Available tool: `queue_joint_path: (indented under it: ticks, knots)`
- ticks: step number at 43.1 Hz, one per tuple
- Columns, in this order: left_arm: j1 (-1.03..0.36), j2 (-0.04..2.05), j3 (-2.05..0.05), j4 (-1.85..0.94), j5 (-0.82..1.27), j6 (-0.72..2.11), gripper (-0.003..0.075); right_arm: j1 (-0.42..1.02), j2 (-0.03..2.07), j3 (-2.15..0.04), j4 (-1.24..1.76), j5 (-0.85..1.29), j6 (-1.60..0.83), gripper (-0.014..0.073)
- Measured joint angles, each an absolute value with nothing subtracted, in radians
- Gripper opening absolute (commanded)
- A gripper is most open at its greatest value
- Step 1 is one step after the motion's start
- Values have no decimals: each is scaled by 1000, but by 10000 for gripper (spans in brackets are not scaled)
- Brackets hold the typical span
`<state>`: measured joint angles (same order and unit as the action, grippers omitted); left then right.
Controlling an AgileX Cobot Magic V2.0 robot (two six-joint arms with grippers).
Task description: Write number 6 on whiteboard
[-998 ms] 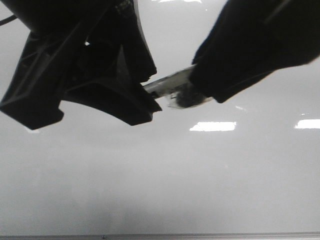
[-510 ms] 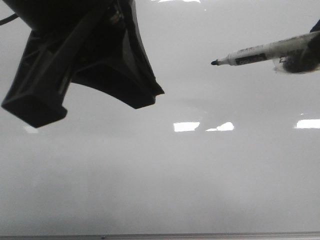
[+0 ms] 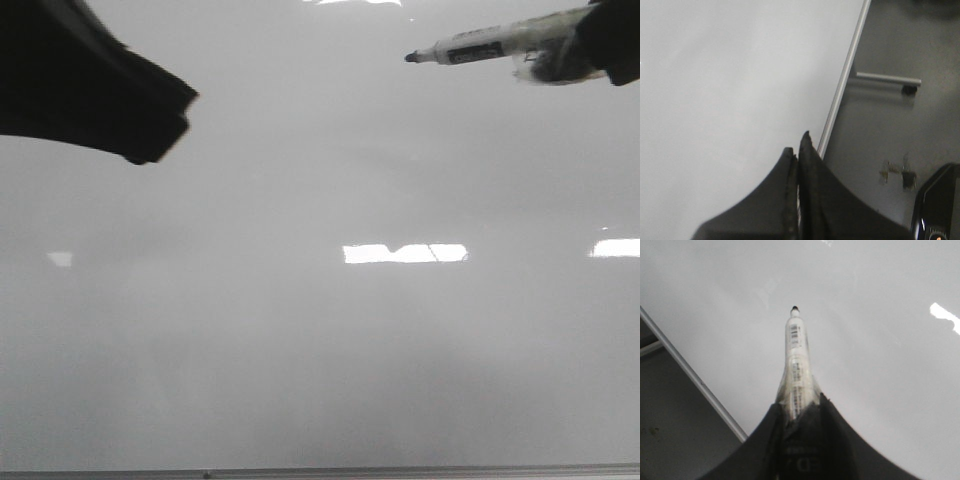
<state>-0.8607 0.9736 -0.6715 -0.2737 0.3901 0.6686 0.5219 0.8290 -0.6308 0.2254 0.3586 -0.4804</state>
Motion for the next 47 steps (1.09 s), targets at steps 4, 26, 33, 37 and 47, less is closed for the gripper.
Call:
queue_joint_path:
  ticks: [4, 26, 33, 37, 47]
  knots:
    - [-860, 843, -573, -319, 352, 669, -20, 522, 899, -641, 231, 299, -480, -62]
    - [-860, 583, -441, -350, 329, 669, -20, 520, 1323, -894, 366, 36, -480, -62]
    - [-860, 583, -441, -350, 329, 669, -20, 520, 1407, -948, 370, 36, -480, -62]
    - [-860, 583, -441, -350, 329, 669, -20, 534, 1442, -968, 371, 47, -480, -62]
    - [-860, 583, -441, -350, 326, 669, -20, 595, 1532, -974, 371, 147, -480, -62]
